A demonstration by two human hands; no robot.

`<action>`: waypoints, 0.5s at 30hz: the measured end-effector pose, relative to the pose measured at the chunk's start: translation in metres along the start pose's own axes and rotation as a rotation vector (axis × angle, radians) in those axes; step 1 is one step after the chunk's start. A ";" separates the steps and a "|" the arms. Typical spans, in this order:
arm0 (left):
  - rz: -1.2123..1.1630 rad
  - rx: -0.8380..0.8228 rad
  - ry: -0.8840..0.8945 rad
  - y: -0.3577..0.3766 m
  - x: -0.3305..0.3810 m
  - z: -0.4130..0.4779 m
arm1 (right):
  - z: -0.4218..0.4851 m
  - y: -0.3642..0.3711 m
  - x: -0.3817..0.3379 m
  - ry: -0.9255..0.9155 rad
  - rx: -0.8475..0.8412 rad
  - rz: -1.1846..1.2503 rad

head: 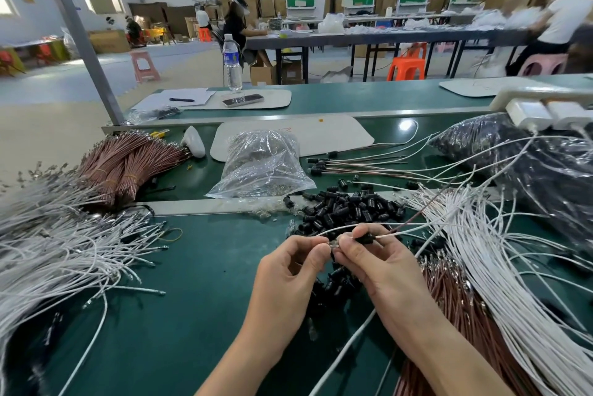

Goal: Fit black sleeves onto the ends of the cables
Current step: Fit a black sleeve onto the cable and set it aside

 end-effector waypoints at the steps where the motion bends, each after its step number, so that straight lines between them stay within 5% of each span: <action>1: 0.002 0.005 0.005 0.000 0.000 0.000 | 0.000 0.000 0.001 -0.007 0.000 -0.017; 9: 0.050 0.022 0.089 0.002 0.001 0.001 | 0.004 0.003 0.005 0.040 0.007 0.018; 15: 0.363 0.026 0.446 0.000 0.010 0.001 | 0.006 0.000 0.007 0.130 -0.010 0.070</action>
Point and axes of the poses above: each hand's wrist, its own z-axis towards the middle knuckle, its own y-axis out of the palm, x = y × z, the point moved 4 cm from there along z, towards the middle knuckle, and after that the axes turned 12 degrees about x, right-handed, at the moved point
